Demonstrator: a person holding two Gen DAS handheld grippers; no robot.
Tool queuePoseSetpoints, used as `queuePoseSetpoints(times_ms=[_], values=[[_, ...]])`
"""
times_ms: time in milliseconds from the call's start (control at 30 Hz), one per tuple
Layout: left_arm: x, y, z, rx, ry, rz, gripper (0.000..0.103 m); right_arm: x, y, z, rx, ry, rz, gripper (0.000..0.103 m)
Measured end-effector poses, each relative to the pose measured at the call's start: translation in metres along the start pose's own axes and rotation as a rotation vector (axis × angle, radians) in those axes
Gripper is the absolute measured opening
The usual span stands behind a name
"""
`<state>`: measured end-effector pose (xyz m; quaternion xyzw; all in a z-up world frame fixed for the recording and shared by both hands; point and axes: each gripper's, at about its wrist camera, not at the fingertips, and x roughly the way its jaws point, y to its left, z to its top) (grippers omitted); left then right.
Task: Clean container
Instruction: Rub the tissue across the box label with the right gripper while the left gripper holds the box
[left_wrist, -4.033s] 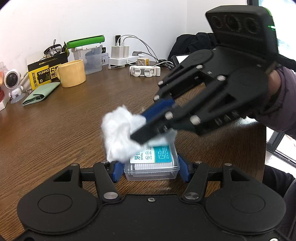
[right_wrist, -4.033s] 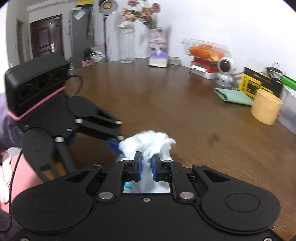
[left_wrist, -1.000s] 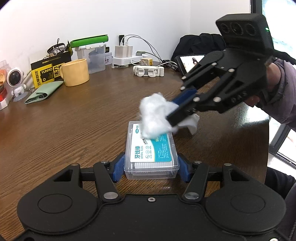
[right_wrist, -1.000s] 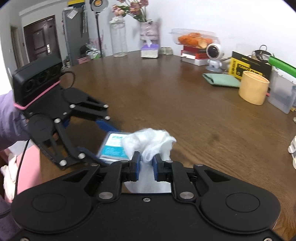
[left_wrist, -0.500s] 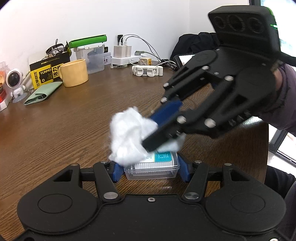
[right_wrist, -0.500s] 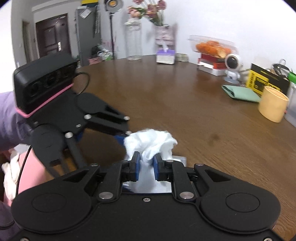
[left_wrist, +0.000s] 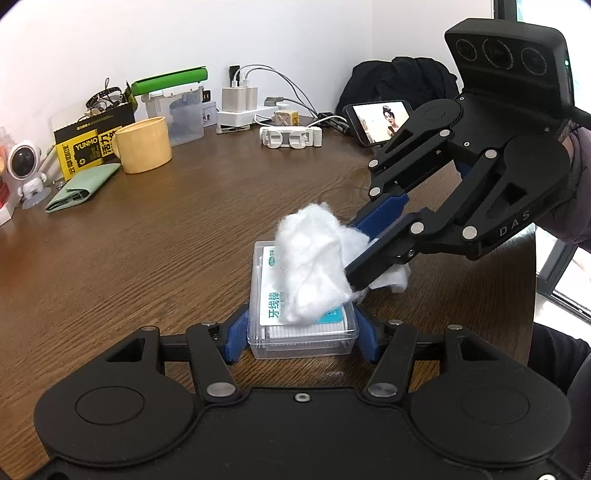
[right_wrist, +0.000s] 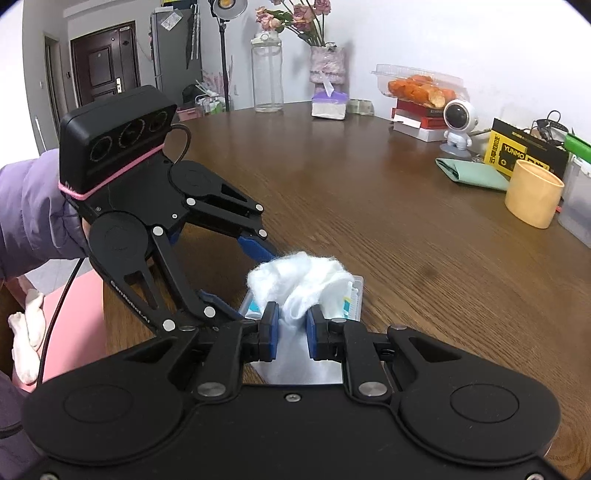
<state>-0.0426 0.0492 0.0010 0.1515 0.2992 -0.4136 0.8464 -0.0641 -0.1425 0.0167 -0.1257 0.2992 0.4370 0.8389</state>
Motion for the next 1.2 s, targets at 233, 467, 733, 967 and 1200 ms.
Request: queuePoseSetpoints(times_ms=[233,467,733,967,1200], values=[[0.001,0.004,-0.002,0.009,-0.010,-0.021,0.058,-0.004,-0.005,-0.004,0.006,-0.001,-0.024,0.017],[0.001,0.003,-0.003,0.012,-0.017,-0.019,0.058,-0.008,-0.013,-0.005,0.018,0.003,-0.065,0.017],[0.000,0.003,-0.003,0.014,-0.018,-0.018,0.058,0.008,-0.011,0.007,0.012,-0.010,-0.059,0.018],[0.000,0.004,-0.003,0.016,-0.019,-0.020,0.058,0.014,0.010,0.012,-0.048,0.001,0.017,0.018],[0.000,0.002,-0.003,0.015,-0.019,-0.018,0.058,-0.006,-0.004,-0.002,-0.019,0.020,-0.043,0.017]])
